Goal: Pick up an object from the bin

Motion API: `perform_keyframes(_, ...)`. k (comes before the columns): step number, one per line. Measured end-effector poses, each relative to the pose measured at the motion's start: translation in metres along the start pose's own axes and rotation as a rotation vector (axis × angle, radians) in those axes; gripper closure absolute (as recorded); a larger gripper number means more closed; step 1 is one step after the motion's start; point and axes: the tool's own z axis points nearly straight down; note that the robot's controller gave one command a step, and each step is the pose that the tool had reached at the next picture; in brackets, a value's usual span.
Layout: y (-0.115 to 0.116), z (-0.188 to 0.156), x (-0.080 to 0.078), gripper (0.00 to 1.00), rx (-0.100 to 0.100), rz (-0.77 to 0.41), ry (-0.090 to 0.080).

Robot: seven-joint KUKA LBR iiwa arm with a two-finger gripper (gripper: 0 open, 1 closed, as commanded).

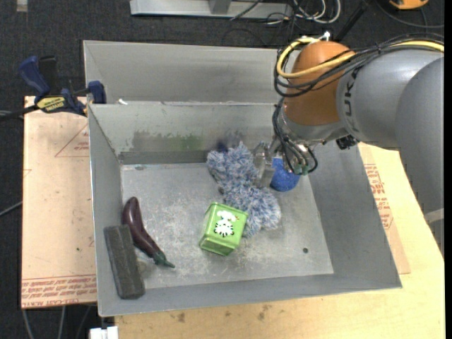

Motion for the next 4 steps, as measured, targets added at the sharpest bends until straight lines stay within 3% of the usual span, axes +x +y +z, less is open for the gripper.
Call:
perform_keyframes(2,0.000,-0.028,0.002,1.00,0.001,-0.001,0.008)
perform_keyframes(4,0.000,-0.053,0.001,1.00,0.000,-0.001,0.003)
